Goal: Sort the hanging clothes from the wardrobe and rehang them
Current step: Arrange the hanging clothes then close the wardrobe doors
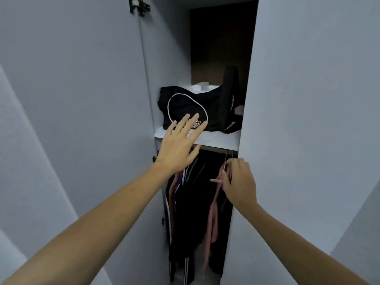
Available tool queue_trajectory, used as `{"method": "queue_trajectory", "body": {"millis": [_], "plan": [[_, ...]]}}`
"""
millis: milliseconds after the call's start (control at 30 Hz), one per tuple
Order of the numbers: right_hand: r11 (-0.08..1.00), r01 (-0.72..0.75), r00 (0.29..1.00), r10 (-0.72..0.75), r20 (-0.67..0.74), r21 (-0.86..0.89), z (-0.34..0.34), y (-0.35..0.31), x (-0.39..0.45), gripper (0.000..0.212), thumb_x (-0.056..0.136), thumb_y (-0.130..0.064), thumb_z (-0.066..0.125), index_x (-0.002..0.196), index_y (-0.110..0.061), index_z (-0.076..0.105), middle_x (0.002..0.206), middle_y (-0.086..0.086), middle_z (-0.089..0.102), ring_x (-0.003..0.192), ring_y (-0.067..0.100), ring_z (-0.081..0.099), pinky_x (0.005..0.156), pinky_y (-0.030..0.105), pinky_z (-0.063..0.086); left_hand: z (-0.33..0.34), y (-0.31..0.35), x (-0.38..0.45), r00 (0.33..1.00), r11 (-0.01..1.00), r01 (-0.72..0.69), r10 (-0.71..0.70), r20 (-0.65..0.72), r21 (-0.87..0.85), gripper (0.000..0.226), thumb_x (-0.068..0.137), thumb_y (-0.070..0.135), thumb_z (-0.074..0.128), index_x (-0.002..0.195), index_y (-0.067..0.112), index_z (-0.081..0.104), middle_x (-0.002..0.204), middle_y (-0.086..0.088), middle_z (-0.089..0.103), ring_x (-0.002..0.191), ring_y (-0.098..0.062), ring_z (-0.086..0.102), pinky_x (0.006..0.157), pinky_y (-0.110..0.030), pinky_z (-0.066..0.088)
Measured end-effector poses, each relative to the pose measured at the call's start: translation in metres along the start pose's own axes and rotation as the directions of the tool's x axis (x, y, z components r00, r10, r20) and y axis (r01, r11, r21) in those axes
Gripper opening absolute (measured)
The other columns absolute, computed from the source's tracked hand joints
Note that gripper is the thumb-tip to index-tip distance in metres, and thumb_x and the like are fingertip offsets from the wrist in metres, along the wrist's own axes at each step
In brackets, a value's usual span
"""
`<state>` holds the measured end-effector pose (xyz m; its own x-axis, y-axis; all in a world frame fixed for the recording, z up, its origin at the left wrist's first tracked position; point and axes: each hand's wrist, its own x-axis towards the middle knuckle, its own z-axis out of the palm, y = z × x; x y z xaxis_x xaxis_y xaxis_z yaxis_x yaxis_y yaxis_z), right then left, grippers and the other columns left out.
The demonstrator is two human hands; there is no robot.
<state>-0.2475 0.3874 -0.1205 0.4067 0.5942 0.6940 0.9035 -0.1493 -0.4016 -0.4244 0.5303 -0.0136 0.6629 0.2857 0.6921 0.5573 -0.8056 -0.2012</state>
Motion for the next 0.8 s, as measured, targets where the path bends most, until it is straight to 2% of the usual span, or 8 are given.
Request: {"method": "queue_trajectory", "body": {"millis": [133, 233, 333, 467, 567, 667, 800], "plan": [[0.984, 0.155, 0.982, -0.162, 0.092, 0.087, 0.011, -0.038, 0.009, 0.029, 0.096, -0.024, 0.066, 0.122, -0.016, 0.056, 0.114, -0.002, 0.056, 0.104, 0.021, 0.054, 0.082, 0.044, 0.053, -0.021, -0.024, -0.072, 0.986, 0.984, 0.147, -0.154, 0.061, 0.104, 0.066, 0.104, 0.042, 0.048, 0.165, 0.029, 0.026, 0.170, -0.005, 0.028, 0.156, -0.029, 0.026, 0.121, -0.049, 0.031], [0.961, 0.220, 0.957, -0.246, 0.155, 0.168, 0.019, -0.076, 0.012, 0.032, 0.098, -0.029, 0.063, 0.127, -0.017, 0.055, 0.119, -0.002, 0.056, 0.111, 0.022, 0.052, 0.089, 0.044, 0.052, -0.040, -0.034, -0.124, 0.955, 0.947, 0.265, -0.284, 0.089, 0.182, 0.068, 0.105, 0.045, 0.046, 0.166, 0.030, 0.020, 0.170, -0.004, 0.027, 0.156, -0.028, 0.026, 0.122, -0.049, 0.031], [0.921, 0.285, 0.928, -0.334, 0.163, 0.265, 0.026, -0.118, 0.012, 0.036, 0.099, -0.030, 0.063, 0.130, -0.015, 0.056, 0.122, -0.001, 0.055, 0.114, 0.022, 0.051, 0.091, 0.043, 0.052, -0.063, -0.040, -0.171, 0.921, 0.905, 0.357, -0.382, 0.074, 0.230, 0.069, 0.105, 0.045, 0.048, 0.166, 0.029, 0.020, 0.171, -0.004, 0.026, 0.157, -0.028, 0.025, 0.122, -0.047, 0.031], [0.849, 0.382, 0.873, -0.461, 0.158, 0.366, 0.031, -0.179, 0.017, 0.041, 0.100, -0.031, 0.062, 0.137, -0.016, 0.052, 0.131, -0.001, 0.053, 0.122, 0.023, 0.049, 0.098, 0.047, 0.050, -0.084, -0.043, -0.238, 0.875, 0.851, 0.457, -0.483, 0.041, 0.259, 0.066, 0.103, 0.044, 0.047, 0.163, 0.023, 0.029, 0.167, -0.007, 0.031, 0.152, -0.031, 0.033, 0.113, -0.048, 0.043], [0.783, 0.440, 0.834, -0.538, 0.125, 0.439, 0.031, -0.229, 0.025, 0.051, 0.102, -0.032, 0.059, 0.148, -0.017, 0.045, 0.147, 0.001, 0.046, 0.135, 0.024, 0.042, 0.109, 0.046, 0.045, -0.085, -0.040, -0.281, 0.827, 0.808, 0.550, -0.563, 0.002, 0.214, 0.070, 0.100, 0.041, 0.054, 0.162, 0.019, 0.030, 0.167, -0.008, 0.028, 0.151, -0.030, 0.034, 0.116, -0.047, 0.042], [0.727, 0.454, 0.811, -0.577, 0.099, 0.515, 0.029, -0.283, 0.029, 0.063, 0.105, -0.038, 0.055, 0.160, -0.020, 0.032, 0.163, 0.002, 0.032, 0.146, 0.022, 0.031, 0.119, 0.039, 0.033, -0.084, -0.037, -0.299, 0.780, 0.772, 0.623, -0.625, -0.028, 0.123, 0.078, 0.098, 0.036, 0.064, 0.164, 0.017, 0.025, 0.168, -0.010, 0.022, 0.152, -0.030, 0.031, 0.120, -0.046, 0.038], [0.673, 0.455, 0.794, -0.603, 0.076, 0.584, 0.034, -0.347, 0.026, 0.082, 0.103, -0.051, 0.055, 0.167, -0.026, 0.011, 0.174, -0.003, 0.006, 0.159, 0.021, 0.007, 0.128, 0.038, 0.016, -0.082, -0.033, -0.300, 0.697, 0.698, 0.716, -0.716, -0.019, -0.030, 0.084, 0.101, 0.036, 0.058, 0.167, 0.020, 0.009, 0.172, -0.011, 0.010, 0.157, -0.027, 0.019, 0.124, -0.043, 0.031]]}}
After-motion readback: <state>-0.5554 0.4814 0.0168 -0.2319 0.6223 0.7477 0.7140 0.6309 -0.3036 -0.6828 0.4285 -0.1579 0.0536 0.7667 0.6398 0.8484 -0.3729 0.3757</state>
